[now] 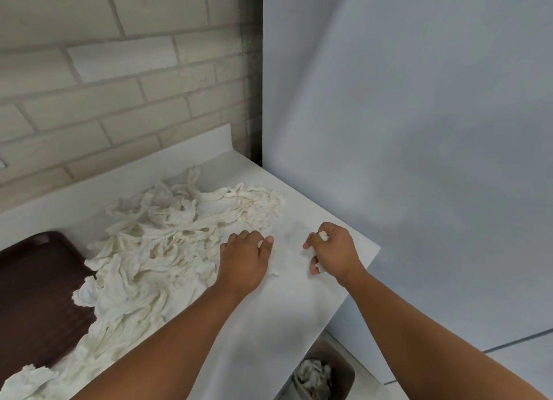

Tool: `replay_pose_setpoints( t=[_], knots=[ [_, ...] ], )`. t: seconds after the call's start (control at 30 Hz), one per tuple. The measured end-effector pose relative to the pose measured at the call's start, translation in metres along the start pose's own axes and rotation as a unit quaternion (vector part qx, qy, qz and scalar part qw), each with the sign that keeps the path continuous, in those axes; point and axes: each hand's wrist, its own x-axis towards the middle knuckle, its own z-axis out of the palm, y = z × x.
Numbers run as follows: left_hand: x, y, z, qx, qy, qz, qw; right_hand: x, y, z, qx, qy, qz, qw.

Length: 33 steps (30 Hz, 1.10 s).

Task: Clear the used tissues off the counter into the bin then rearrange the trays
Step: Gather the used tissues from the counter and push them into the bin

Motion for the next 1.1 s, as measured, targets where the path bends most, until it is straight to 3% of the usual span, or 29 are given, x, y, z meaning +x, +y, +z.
replay_pose_setpoints(
  t=[0.1, 0.2, 0.33, 0.47, 0.63, 0.87, 1.1],
  knots=[
    [-0.006, 0.013, -0.012, -0.128, 0.005, -0.020, 0.992, -0.007, -0.004, -0.007, 0.033, -0.036, 0.005, 0.999],
    [-0.016, 0.026, -0.017, -0.168, -0.009, -0.040, 0.985, -0.016, -0.005, -0.016, 0.021, -0.052, -0.017, 0.998],
    [-0.030, 0.054, -0.019, -0.279, -0.070, -0.087, 0.954, -0.028, -0.001, -0.033, 0.023, -0.048, -0.038, 0.998],
    [-0.050, 0.087, -0.015, -0.213, -0.083, -0.062, 0.972, -0.044, 0.006, -0.064, 0.019, -0.049, -0.033, 0.998],
    [-0.079, 0.138, 0.001, -0.232, -0.102, -0.084, 0.964, -0.060, 0.027, -0.104, 0.010, -0.018, -0.046, 0.999],
    [-0.114, 0.187, 0.039, -0.237, -0.064, -0.123, 0.962, -0.085, 0.062, -0.155, -0.002, -0.014, -0.031, 0.999],
    [-0.143, 0.203, 0.099, -0.209, -0.159, -0.110, 0.959, -0.099, 0.129, -0.176, -0.012, -0.070, 0.022, 0.997]
  ],
)
